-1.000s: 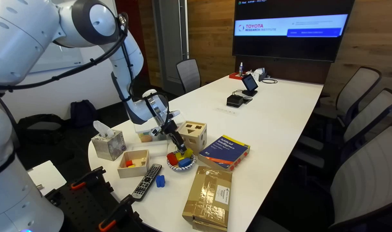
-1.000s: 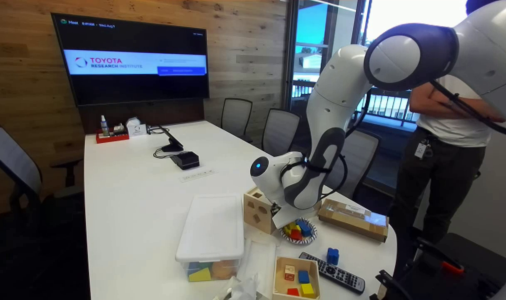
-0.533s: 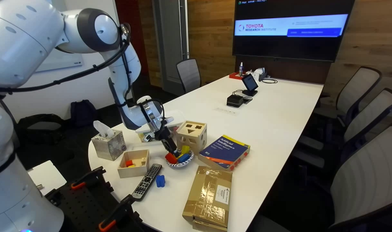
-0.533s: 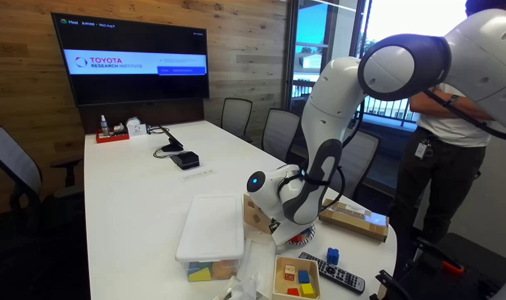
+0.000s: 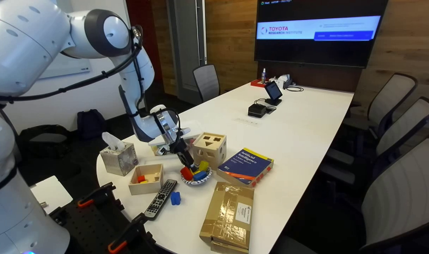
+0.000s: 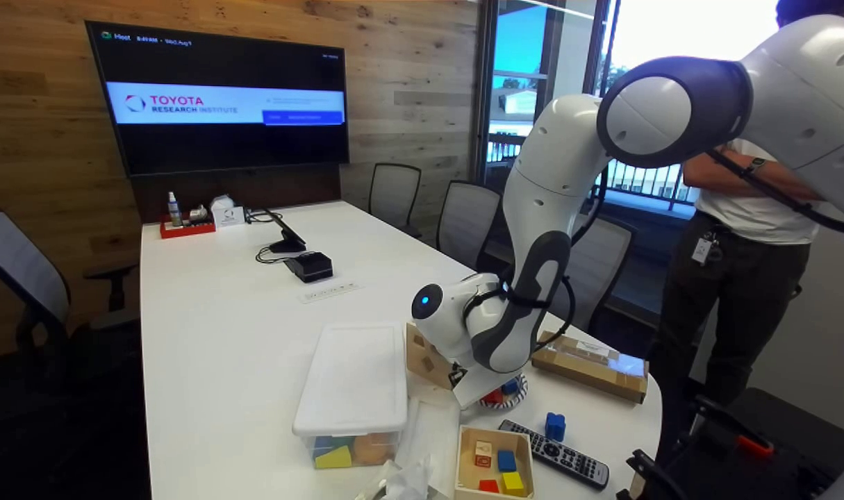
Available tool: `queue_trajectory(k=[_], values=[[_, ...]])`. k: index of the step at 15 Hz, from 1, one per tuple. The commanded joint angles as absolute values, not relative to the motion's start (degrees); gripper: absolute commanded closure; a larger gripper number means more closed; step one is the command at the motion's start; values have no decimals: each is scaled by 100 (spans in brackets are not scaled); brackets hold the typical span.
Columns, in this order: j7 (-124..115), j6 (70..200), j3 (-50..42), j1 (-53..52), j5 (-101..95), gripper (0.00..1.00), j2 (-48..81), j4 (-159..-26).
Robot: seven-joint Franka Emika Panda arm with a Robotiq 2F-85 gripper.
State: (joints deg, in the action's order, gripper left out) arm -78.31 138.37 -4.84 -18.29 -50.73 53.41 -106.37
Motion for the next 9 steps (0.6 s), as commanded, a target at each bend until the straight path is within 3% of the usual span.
queue_trajectory(k=[1, 4, 5, 6, 9], values=[[-7812, 13837, -499, -1848, -5043, 0, 5349, -10623], [-7818, 13845, -505, -1851, -5049, 0, 5354, -10620], [-7815, 13851, -506, -1847, -5051, 25, 5356, -10617], [-7818, 13863, -512, -1848, -5062, 26, 5361, -10614], [-7808, 13888, -514, -1838, -5072, 51, 5365, -10606]])
